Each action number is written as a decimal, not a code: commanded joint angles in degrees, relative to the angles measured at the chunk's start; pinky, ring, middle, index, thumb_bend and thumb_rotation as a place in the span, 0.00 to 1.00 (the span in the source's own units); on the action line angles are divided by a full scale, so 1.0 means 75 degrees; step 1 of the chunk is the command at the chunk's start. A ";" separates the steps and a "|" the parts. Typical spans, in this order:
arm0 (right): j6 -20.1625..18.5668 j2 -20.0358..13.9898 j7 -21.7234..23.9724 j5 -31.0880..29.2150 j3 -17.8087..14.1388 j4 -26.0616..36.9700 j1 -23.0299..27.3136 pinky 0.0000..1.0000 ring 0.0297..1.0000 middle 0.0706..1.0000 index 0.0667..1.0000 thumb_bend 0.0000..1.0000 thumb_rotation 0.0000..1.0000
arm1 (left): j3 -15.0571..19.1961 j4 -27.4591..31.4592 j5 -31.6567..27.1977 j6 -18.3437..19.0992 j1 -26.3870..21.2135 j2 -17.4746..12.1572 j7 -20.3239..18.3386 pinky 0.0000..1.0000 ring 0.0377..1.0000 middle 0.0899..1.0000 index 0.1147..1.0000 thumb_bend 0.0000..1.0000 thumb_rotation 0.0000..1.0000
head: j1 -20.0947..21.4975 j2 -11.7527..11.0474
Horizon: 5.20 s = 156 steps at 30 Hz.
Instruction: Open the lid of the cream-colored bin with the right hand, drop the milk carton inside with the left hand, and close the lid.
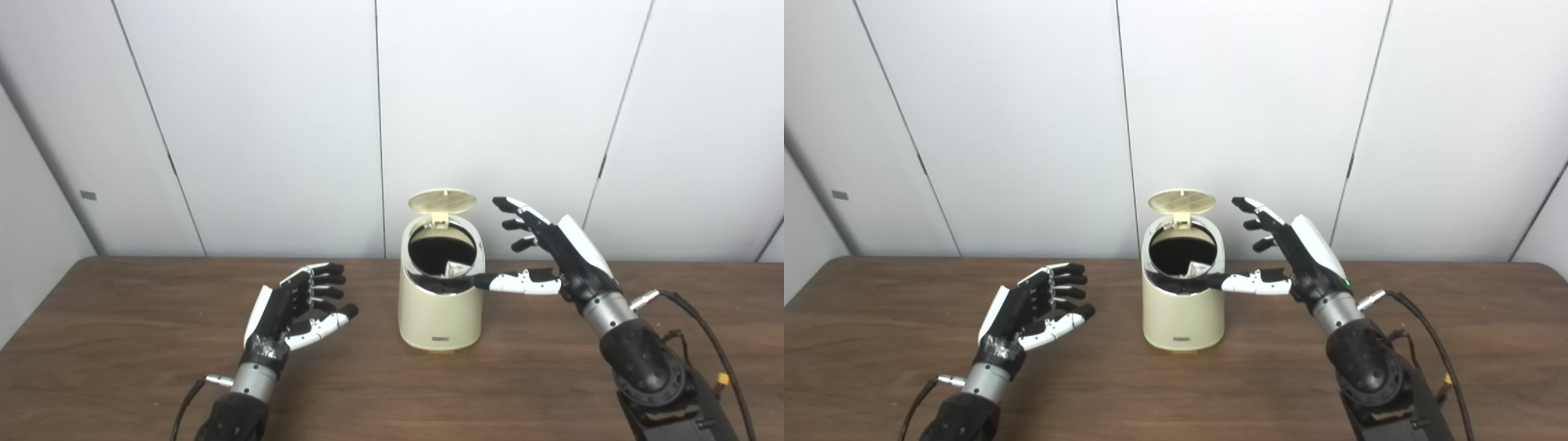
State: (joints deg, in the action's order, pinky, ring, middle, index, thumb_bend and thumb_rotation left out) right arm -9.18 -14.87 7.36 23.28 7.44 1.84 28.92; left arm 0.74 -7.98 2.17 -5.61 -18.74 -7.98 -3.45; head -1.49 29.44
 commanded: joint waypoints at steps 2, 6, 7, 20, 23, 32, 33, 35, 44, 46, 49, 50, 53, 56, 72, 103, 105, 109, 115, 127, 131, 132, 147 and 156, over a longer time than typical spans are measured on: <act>0.0338 -0.0074 -0.0187 -0.0054 -0.0130 0.0128 0.0179 0.67 0.83 0.90 0.89 0.79 0.47 | -0.0024 0.0257 0.0036 -0.0070 -0.0308 -0.0015 0.0012 0.57 0.64 0.68 0.72 0.69 0.16 | 0.0003 0.0031; 0.0367 -0.0108 -0.0179 -0.0102 -0.0170 0.0078 0.0116 0.68 0.83 0.90 0.90 0.79 0.47 | -0.0032 0.0382 0.0133 -0.0014 -0.0394 -0.0023 0.0077 0.60 0.66 0.68 0.72 0.68 0.19 | 0.0003 0.0031; 0.0346 -0.0103 -0.0172 -0.0119 -0.0184 0.0083 0.0102 0.68 0.84 0.90 0.90 0.80 0.47 | -0.0017 0.0382 0.0102 -0.0042 -0.0423 -0.0022 0.0075 0.61 0.66 0.68 0.72 0.68 0.19 | -0.0004 0.0054; 0.0118 0.0022 -0.0093 -0.0032 -0.0079 0.0333 0.0049 0.66 0.83 0.91 0.89 0.77 0.43 | 0.0041 0.0609 -0.0026 0.0226 -0.0659 0.0034 0.0083 0.55 0.65 0.70 0.73 0.70 0.20 | -0.0014 0.0088; 0.0014 -0.0013 -0.0046 -0.0047 -0.0104 0.0409 0.0003 0.67 0.83 0.91 0.89 0.76 0.41 | 0.0018 0.0564 -0.0032 0.0199 -0.0619 0.0037 0.0056 0.55 0.65 0.69 0.73 0.69 0.18 | 0.0027 0.0113; 0.0426 -0.0136 -0.0150 -0.0133 -0.0197 -0.0062 0.0126 0.68 0.85 0.92 0.90 0.80 0.44 | 0.0071 0.0605 -0.0064 0.0256 -0.0741 0.0009 0.0048 0.55 0.65 0.70 0.73 0.73 0.25 | -0.0024 0.0118; 0.0297 -0.0122 -0.0134 -0.0057 -0.0169 0.0037 0.0058 0.66 0.83 0.91 0.89 0.80 0.43 | 0.0073 0.0616 -0.0070 0.0254 -0.0747 0.0006 0.0043 0.55 0.65 0.70 0.73 0.72 0.24 | -0.0009 0.0120; 0.0134 -0.0110 -0.0096 0.0018 -0.0149 0.0156 -0.0011 0.66 0.82 0.91 0.88 0.79 0.43 | 0.0073 0.0626 -0.0076 0.0251 -0.0738 0.0009 0.0031 0.55 0.64 0.69 0.73 0.70 0.21 | 0.0029 0.0125; 0.0496 -0.0385 -0.0158 -0.0220 -0.0466 -0.0006 0.0175 0.73 0.88 0.95 0.88 0.79 0.45 | 0.0010 0.0609 0.0049 0.0307 -0.0716 0.0061 0.0074 0.56 0.65 0.70 0.74 0.70 0.26 | -0.0008 0.0126; 0.0625 -0.0454 -0.0171 -0.0189 -0.0407 -0.0173 0.0084 0.71 0.87 0.95 0.89 0.79 0.44 | 0.0034 0.0617 0.0001 0.0273 -0.0787 0.0044 0.0060 0.56 0.65 0.69 0.74 0.71 0.26 | -0.0003 0.0130; 0.0812 -0.0367 -0.0285 -0.0237 -0.0356 -0.0380 0.0000 0.65 0.82 0.92 0.89 0.77 0.39 | 0.0079 0.0541 -0.0107 0.0151 -0.0825 0.0016 0.0012 0.53 0.64 0.68 0.73 0.71 0.24 | 0.0042 0.0132; 0.0751 -0.0371 -0.0272 -0.0242 -0.0364 -0.0327 -0.0024 0.65 0.81 0.93 0.89 0.78 0.41 | 0.0078 0.0503 -0.0132 0.0130 -0.0797 0.0016 -0.0010 0.53 0.64 0.69 0.73 0.70 0.22 | 0.0061 0.0133; 0.0466 -0.0449 -0.0137 -0.0313 -0.0448 -0.0050 0.0014 0.69 0.86 0.99 0.89 0.78 0.42 | 0.0025 0.0409 -0.0042 0.0126 -0.0669 0.0063 0.0033 0.54 0.64 0.68 0.73 0.68 0.19 | 0.0061 0.0133; 0.0394 -0.0584 -0.0119 -0.0116 -0.0445 0.0132 0.0129 0.69 0.85 0.95 0.88 0.77 0.44 | -0.0031 0.0311 0.0042 0.0061 -0.0582 0.0096 0.0069 0.56 0.63 0.67 0.72 0.69 0.20 | 0.0100 0.0137; 0.0107 -0.0735 0.0141 -0.0042 -0.0402 0.0510 0.0527 0.71 0.84 0.88 0.88 0.77 0.42 | -0.0104 0.0128 0.0047 -0.0016 -0.0235 0.0270 0.0076 0.53 0.63 0.68 0.72 0.66 0.12 | 0.0079 0.0169; -0.0898 -0.0764 0.1097 0.0307 -0.0120 0.1393 0.1797 0.60 0.80 0.88 0.87 0.73 0.40 | -0.0151 -0.0400 -0.0162 -0.0035 0.0142 0.0438 -0.0064 0.61 0.65 0.68 0.73 0.61 0.06 | 0.0076 0.0236; -0.0841 -0.0738 0.1081 0.0355 -0.0071 0.1362 0.1769 0.63 0.80 0.89 0.87 0.73 0.41 | -0.0158 -0.0411 -0.0156 -0.0068 0.0121 0.0446 -0.0063 0.59 0.65 0.68 0.73 0.62 0.07 | 0.0060 0.0233; -0.0786 -0.0660 0.1055 0.0464 0.0088 0.1295 0.1755 0.65 0.79 0.87 0.87 0.73 0.39 | -0.0140 -0.0352 -0.0189 0.0017 0.0096 0.0451 -0.0071 0.63 0.65 0.68 0.74 0.61 0.06 | 0.0060 0.0233; -0.0822 -0.0684 0.1217 0.0608 0.0316 0.1307 0.1893 0.66 0.80 0.88 0.88 0.72 0.41 | -0.0158 -0.0328 -0.0141 0.0055 0.0139 0.0460 -0.0064 0.62 0.66 0.67 0.73 0.61 0.03 | 0.0025 0.0248; -0.0439 -0.0811 0.1590 0.0957 0.0889 0.0717 0.2327 0.72 0.87 0.91 0.87 0.71 0.40 | -0.0167 -0.0293 -0.0157 0.0031 0.0182 0.0464 -0.0082 0.60 0.64 0.67 0.72 0.61 0.05 | 0.0004 0.0262; -0.0266 -0.0939 0.1619 0.1165 0.1033 0.0560 0.2464 0.71 0.87 0.89 0.84 0.72 0.41 | -0.0164 -0.0259 -0.0116 0.0099 0.0181 0.0458 -0.0049 0.62 0.65 0.67 0.73 0.61 0.05 | 0.0000 0.0276; -0.0177 -0.0960 0.1604 0.1201 0.1048 0.0517 0.2479 0.70 0.86 0.89 0.83 0.72 0.40 | -0.0165 -0.0253 -0.0112 0.0112 0.0182 0.0459 -0.0046 0.62 0.65 0.68 0.73 0.61 0.05 | -0.0004 0.0267; 0.0393 -0.1238 0.1779 0.1844 0.1211 0.0152 0.2684 0.67 0.85 0.84 0.79 0.77 0.45 | -0.0145 -0.0310 -0.0211 0.0094 0.0205 0.0500 -0.0079 0.62 0.65 0.68 0.72 0.61 0.04 | -0.0065 0.0286; 0.0764 -0.1292 0.1697 0.2087 0.1210 0.0116 0.2623 0.72 0.86 0.80 0.76 0.76 0.48 | -0.0109 -0.0346 -0.0266 0.0059 0.0207 0.0521 -0.0112 0.63 0.65 0.68 0.72 0.61 0.02 | -0.0064 0.0292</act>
State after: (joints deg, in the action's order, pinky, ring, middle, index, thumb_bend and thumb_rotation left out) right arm -5.07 -23.07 21.13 38.67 17.42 1.74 45.40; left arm -0.35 -11.83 1.07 -3.48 -16.10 -4.15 -4.52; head -1.93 31.55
